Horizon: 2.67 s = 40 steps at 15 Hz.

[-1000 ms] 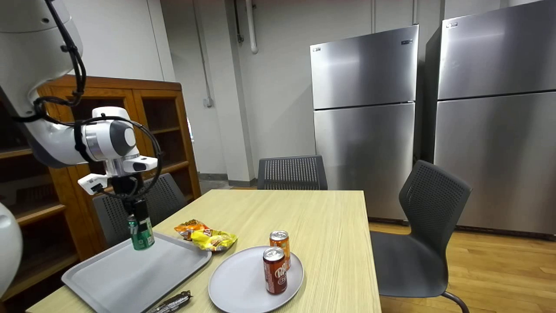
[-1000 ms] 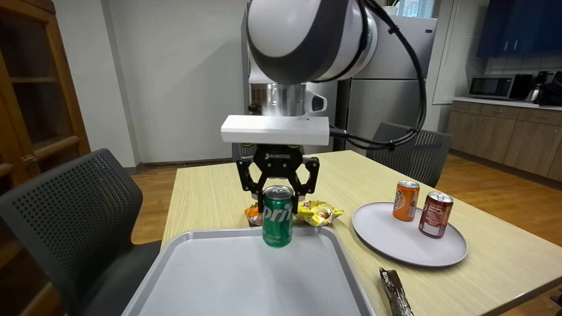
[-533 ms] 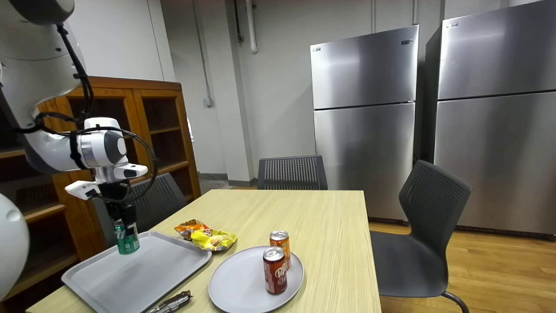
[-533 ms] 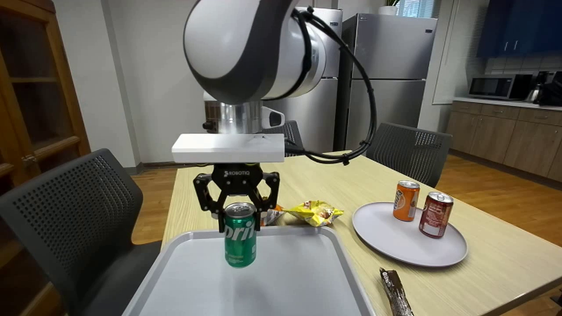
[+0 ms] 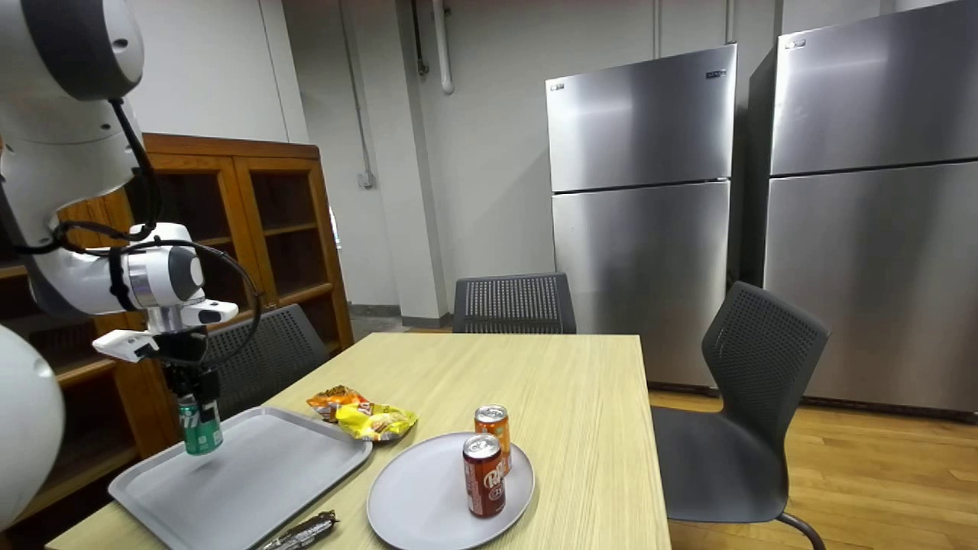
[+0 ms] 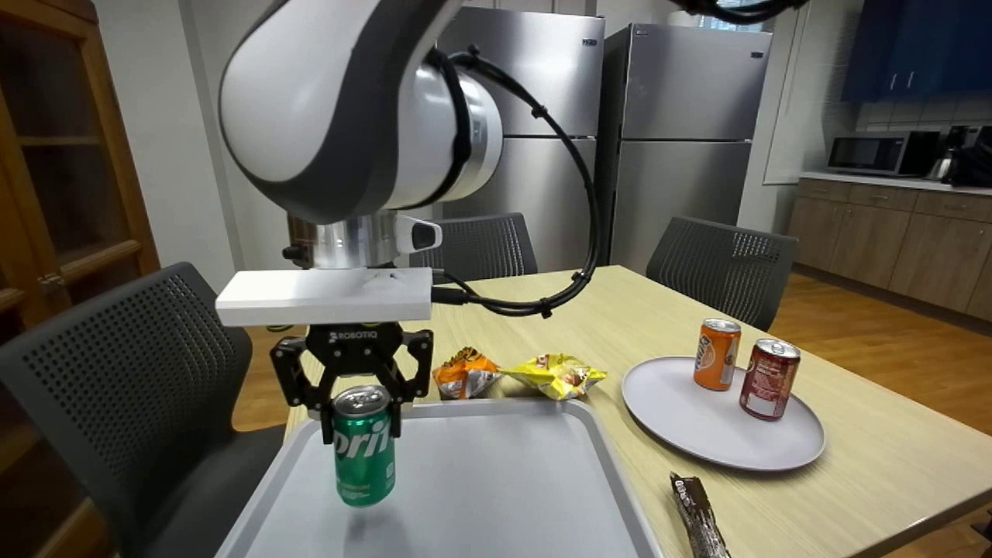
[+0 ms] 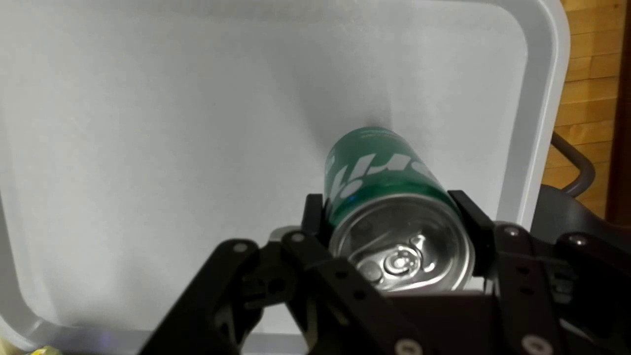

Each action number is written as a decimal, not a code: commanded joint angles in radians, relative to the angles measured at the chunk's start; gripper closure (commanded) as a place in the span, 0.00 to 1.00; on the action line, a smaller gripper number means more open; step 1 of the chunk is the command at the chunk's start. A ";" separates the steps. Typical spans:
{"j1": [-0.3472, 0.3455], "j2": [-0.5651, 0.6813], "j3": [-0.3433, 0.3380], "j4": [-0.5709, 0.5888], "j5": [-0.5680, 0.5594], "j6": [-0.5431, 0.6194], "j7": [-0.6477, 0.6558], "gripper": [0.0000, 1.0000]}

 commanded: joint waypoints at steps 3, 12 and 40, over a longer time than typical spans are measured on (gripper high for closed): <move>0.078 0.073 -0.049 0.105 -0.028 -0.036 0.019 0.62; 0.134 0.116 -0.101 0.148 -0.013 -0.035 0.015 0.10; -0.127 -0.351 -0.091 -0.313 0.013 0.015 -0.197 0.00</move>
